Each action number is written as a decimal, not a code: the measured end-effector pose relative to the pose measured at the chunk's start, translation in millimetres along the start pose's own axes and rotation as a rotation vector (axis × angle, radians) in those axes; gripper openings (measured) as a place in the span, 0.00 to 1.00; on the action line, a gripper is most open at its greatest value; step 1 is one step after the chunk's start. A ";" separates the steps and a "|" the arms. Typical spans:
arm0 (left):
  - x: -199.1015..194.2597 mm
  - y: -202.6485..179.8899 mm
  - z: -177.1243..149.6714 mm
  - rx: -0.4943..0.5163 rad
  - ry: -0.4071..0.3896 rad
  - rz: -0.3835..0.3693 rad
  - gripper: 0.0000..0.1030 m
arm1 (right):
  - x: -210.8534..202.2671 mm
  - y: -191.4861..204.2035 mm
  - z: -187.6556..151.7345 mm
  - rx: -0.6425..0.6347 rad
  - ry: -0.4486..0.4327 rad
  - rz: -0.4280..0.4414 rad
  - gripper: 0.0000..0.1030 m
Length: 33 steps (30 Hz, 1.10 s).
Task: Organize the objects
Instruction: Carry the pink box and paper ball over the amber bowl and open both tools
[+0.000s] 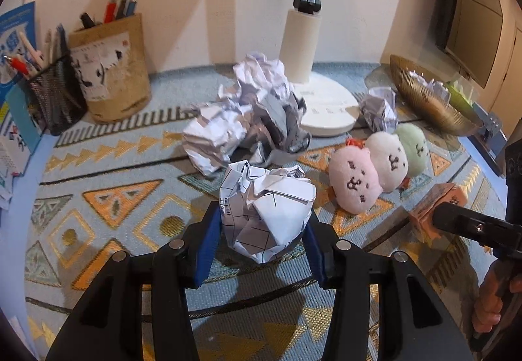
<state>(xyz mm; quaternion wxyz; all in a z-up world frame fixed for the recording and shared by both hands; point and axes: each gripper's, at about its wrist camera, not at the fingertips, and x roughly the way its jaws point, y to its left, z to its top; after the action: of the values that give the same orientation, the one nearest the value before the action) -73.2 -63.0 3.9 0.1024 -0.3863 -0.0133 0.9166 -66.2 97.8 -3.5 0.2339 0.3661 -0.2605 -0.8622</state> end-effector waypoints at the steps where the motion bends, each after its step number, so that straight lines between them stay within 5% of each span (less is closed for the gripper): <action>1: -1.5 -0.8 0.0 0.004 -0.008 0.004 0.43 | -0.6 -2.1 2.1 0.009 0.001 0.005 0.53; 6: -8.3 -19.0 19.8 -0.029 -0.025 -0.029 0.43 | -22.6 -17.3 38.5 0.071 -0.021 0.062 0.53; 15: 15.9 -157.5 135.4 0.089 -0.125 -0.211 0.43 | -110.0 -73.6 177.3 0.022 -0.210 -0.199 0.53; 23: 78.8 -295.6 168.4 0.207 -0.061 -0.380 0.43 | -157.7 -149.6 242.8 0.087 -0.262 -0.427 0.54; 25: 94.5 -315.1 166.4 0.215 -0.027 -0.403 0.50 | -157.8 -162.6 250.2 0.097 -0.242 -0.473 0.56; 26: 102.8 -324.8 164.4 0.222 -0.002 -0.397 0.54 | -155.5 -169.7 254.5 0.108 -0.212 -0.517 0.74; 27: 108.5 -331.1 162.0 0.227 0.012 -0.390 0.82 | -153.4 -175.2 257.7 0.125 -0.181 -0.559 0.89; 28: 111.6 -335.8 159.3 0.231 0.016 -0.403 1.00 | -150.2 -182.4 261.0 0.150 -0.125 -0.603 1.00; 33: 103.6 -337.4 151.5 0.230 -0.012 -0.424 0.99 | -163.9 -181.9 261.0 0.149 -0.153 -0.572 1.00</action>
<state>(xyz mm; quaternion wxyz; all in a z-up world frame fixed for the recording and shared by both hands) -191.5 296.0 72.0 0.3360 -0.3552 0.0099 0.8722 -199.4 405.1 122.8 -0.0662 0.3748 -0.2263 -0.8966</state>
